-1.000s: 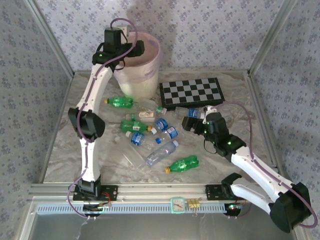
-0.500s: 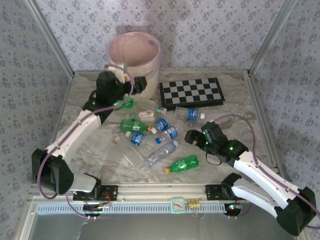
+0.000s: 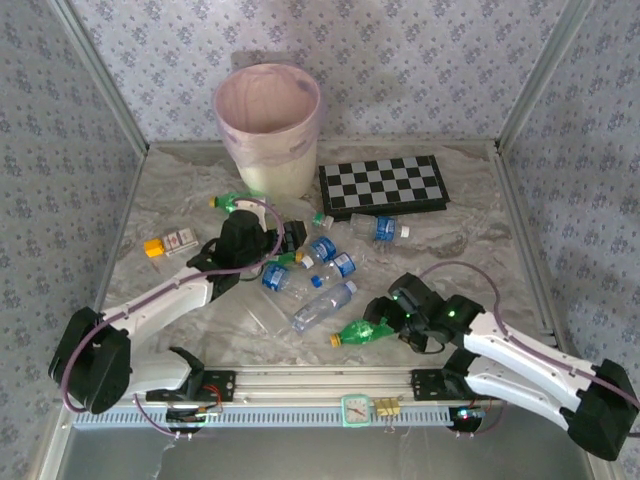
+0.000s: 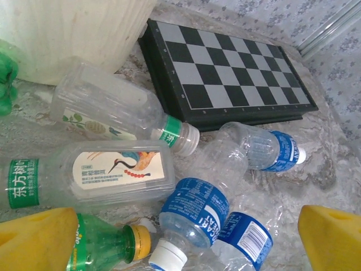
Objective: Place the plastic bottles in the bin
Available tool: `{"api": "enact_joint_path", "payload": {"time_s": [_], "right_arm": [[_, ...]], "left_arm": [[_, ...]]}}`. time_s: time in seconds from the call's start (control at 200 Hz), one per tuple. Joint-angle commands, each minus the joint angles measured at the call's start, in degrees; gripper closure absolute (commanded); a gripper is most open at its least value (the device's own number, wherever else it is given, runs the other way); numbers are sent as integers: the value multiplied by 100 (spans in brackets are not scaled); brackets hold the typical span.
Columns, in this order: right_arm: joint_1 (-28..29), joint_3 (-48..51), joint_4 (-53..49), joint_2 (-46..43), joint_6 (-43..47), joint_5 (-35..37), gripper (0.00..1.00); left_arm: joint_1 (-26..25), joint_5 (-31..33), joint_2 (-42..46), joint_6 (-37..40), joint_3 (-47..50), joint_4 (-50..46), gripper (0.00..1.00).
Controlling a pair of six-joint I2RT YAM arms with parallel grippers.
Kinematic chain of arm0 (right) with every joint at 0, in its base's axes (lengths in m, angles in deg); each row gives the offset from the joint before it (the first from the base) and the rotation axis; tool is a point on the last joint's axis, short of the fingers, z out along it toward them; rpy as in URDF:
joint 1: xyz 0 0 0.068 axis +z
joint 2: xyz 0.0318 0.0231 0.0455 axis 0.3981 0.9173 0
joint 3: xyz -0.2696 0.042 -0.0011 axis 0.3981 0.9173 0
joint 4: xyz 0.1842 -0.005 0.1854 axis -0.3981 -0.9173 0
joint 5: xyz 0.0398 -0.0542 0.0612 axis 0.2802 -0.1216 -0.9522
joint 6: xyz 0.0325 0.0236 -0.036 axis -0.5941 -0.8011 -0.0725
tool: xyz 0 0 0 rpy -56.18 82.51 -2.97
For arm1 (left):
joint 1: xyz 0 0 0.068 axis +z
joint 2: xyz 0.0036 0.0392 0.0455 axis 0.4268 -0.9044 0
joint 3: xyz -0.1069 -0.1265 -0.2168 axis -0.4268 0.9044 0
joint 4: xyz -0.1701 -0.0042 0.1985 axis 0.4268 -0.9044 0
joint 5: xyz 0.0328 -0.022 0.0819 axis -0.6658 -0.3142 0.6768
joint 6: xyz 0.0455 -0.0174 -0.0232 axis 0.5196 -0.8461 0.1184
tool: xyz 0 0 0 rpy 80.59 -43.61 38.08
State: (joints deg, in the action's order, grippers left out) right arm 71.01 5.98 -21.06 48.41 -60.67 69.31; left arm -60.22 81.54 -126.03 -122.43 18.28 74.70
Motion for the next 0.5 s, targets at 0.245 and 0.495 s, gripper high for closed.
{"api": "enact_joint_path", "payload": {"time_s": [0.245,0.495], "right_arm": [[-61,123,1369,711,-409,-115,0],[-131,70,1620,1345,-500,11,10]], "left_arm": [[-37,26,-133,-86,-39,363,0],[-44,144,-20,-137,106,244,0]]}}
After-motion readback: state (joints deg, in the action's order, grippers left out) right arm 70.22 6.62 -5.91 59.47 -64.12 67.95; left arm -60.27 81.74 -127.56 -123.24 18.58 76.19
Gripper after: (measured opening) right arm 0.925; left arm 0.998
